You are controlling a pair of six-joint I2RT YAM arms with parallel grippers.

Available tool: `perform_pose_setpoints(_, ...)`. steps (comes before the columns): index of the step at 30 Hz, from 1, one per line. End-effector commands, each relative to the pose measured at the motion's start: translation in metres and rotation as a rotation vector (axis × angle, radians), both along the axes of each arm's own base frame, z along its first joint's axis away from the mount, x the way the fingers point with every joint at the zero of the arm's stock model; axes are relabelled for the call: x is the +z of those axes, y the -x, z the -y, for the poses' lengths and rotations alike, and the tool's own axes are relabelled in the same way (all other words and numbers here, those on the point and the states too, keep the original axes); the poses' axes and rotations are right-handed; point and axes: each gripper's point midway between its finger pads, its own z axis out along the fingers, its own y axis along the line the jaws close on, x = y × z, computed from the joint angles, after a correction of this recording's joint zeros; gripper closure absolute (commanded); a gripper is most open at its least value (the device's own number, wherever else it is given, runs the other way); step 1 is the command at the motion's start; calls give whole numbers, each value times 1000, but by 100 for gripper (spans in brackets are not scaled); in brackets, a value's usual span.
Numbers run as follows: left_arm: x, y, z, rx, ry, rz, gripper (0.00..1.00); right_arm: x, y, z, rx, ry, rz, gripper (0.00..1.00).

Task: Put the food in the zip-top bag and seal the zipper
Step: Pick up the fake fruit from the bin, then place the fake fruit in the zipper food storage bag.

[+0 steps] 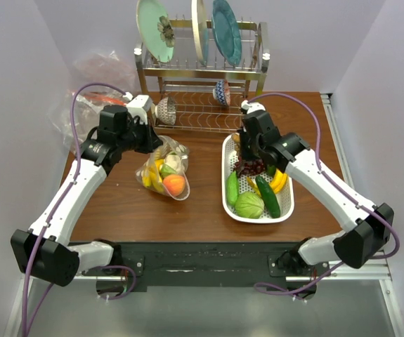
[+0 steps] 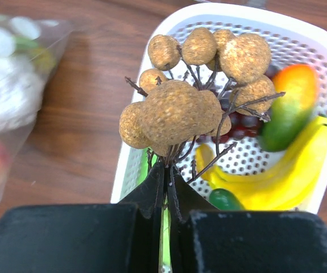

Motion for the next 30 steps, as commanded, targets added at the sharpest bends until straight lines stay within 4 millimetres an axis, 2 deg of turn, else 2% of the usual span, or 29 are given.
perform_pose_setpoints(1,22,-11,5,-6,47,70,100,48,10,-38,221,-167,82,100)
perform_pose_setpoints(2,21,-11,6,-8,47,67,100,52,21,-50,306,-216,72,100)
perform_pose_setpoints(3,21,-12,6,-6,48,67,100,65,26,-55,347,-257,104,100)
perform_pose_setpoints(5,22,-12,6,-6,49,65,100,79,46,-69,476,-333,108,100)
perform_pose_setpoints(8,21,-13,6,-5,48,57,100,101,70,-82,610,-432,136,100)
perform_pose_setpoints(9,21,-13,7,-8,49,55,100,109,90,-93,720,-496,107,100)
perform_pose_setpoints(12,22,-14,9,-13,56,51,100,115,119,-112,885,-588,42,100)
perform_pose_setpoints(15,24,-13,10,-17,63,51,100,111,127,-126,929,-588,36,100)
perform_pose_setpoints(21,33,-11,12,-26,73,49,100,102,126,-159,987,-604,32,100)
perform_pose_setpoints(24,37,-9,11,-26,71,54,100,92,116,-172,983,-607,28,100)
perform_pose_setpoints(30,39,-5,9,-25,69,52,100,68,94,-185,934,-578,26,100)
